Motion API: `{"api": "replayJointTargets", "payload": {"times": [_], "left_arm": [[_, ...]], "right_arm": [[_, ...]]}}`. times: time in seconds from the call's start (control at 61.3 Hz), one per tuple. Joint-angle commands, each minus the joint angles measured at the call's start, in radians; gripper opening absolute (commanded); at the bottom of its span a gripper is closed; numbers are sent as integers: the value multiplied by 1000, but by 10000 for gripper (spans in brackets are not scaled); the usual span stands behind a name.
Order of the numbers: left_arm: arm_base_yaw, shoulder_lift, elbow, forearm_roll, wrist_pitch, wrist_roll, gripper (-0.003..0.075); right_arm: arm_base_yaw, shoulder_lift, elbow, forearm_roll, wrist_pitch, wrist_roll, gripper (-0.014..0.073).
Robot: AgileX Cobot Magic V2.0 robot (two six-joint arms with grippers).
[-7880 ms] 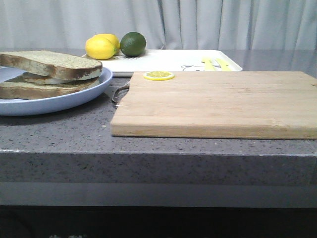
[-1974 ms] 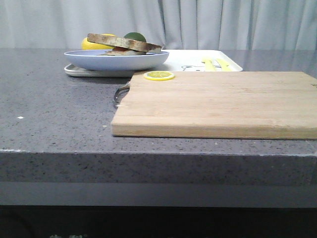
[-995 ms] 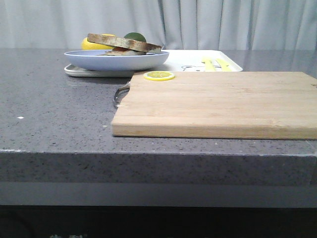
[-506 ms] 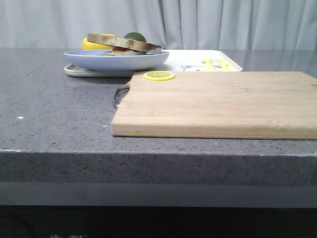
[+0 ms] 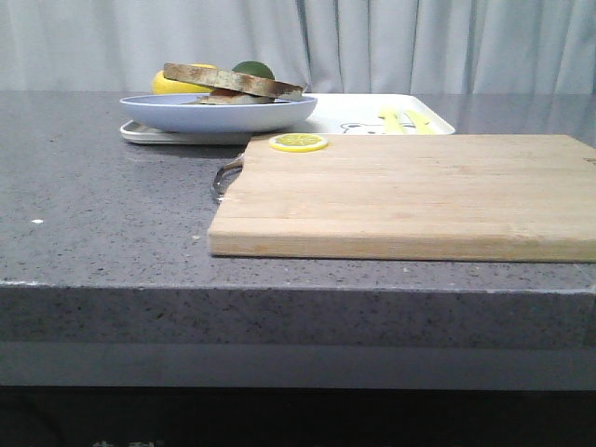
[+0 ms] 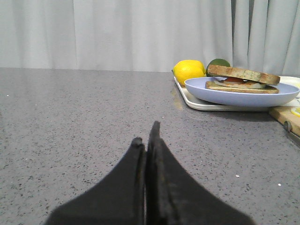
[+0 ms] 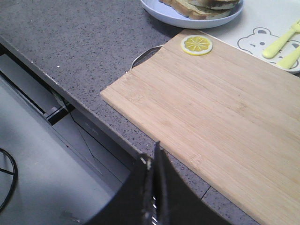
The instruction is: Place bread and move sandwich to tray
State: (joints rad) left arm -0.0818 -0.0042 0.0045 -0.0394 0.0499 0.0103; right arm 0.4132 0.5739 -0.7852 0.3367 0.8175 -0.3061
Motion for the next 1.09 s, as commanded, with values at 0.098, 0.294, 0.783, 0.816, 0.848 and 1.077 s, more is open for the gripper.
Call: {"api": "replayJointTargets", "payload": {"times": [0.098, 0.294, 0.783, 0.816, 0.848, 1.077], "left_arm": [[10, -23, 1, -13, -87, -10, -20], [22, -23, 1, -13, -87, -10, -20], [22, -23, 1, -13, -87, -10, -20], [22, -23, 1, -13, -87, -10, -20], [22, -23, 1, -13, -87, -10, -20], [22, -23, 1, -13, -87, -10, -20]], "right_arm": [[-4, 2, -22, 15, -60, -3, -67], [-4, 2, -22, 15, -60, -3, -67], [-4, 2, -22, 15, -60, -3, -67], [-4, 2, -22, 15, -60, -3, -67], [-4, 2, -22, 15, -60, -3, -67], [-4, 2, -22, 15, -60, -3, -67]]}}
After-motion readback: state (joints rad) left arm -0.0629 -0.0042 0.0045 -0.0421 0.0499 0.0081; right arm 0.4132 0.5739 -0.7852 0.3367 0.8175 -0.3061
